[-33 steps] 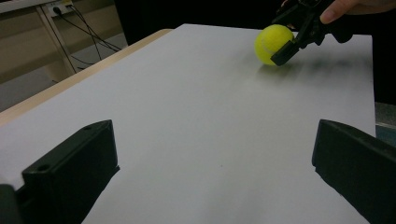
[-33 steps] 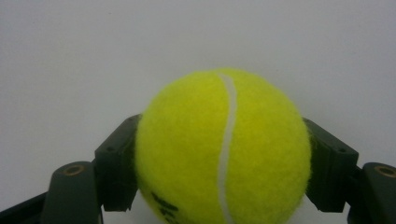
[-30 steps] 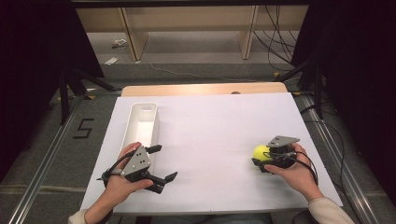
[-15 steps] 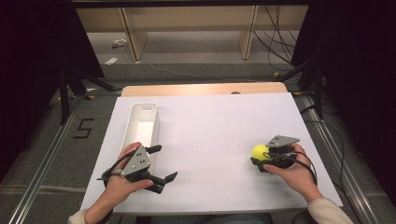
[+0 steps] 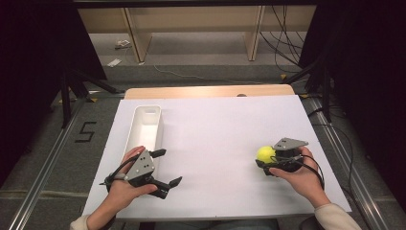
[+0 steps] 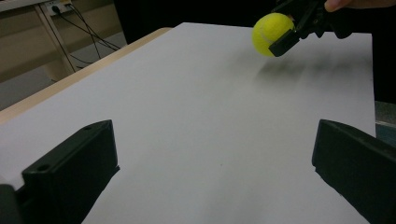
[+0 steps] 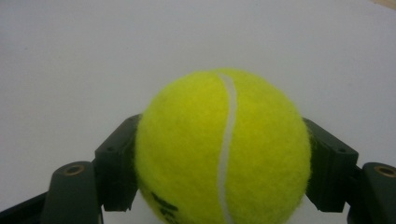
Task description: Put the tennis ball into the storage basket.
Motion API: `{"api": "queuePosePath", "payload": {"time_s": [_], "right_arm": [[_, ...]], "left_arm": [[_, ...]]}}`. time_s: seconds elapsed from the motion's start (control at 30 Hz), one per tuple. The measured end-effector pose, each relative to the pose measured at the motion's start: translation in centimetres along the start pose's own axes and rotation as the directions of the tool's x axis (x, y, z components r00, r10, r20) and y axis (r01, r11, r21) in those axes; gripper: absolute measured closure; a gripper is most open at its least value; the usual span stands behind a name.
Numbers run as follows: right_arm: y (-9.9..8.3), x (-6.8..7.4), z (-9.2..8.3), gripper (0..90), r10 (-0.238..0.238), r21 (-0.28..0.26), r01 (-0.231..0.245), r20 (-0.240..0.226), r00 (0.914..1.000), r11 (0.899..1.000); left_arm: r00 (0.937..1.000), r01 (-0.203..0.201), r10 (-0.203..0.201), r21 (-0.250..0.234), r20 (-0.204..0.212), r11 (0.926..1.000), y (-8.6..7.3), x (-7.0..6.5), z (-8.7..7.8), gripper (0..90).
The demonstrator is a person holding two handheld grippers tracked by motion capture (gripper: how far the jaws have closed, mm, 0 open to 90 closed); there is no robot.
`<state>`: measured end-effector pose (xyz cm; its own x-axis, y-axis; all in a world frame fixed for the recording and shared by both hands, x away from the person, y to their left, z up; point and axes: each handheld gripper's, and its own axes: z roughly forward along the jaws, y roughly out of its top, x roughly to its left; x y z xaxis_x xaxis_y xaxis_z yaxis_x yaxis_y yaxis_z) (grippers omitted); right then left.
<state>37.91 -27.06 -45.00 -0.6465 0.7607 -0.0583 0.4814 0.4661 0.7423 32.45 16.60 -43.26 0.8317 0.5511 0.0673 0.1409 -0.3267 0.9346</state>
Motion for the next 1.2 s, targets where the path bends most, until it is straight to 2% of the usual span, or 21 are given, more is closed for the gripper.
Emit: {"api": "queuePosePath", "payload": {"time_s": [0.37,1.2], "right_arm": [[0.3,0.1,-0.2,26.6,0.012,-0.02,-0.012,0.002,0.9999,1.0],[1.2,0.6,-0.3,26.7,0.0,-0.079,-0.001,-0.016,0.9999,0.997]], "left_arm": [[1.0,0.0,0.0,0.0,0.001,1.0,0.0,0.0,0.0,0.0],[1.0,-0.004,0.004,0.003,0.005,1.0,0.0,-0.1,0.0,0.0]]}}
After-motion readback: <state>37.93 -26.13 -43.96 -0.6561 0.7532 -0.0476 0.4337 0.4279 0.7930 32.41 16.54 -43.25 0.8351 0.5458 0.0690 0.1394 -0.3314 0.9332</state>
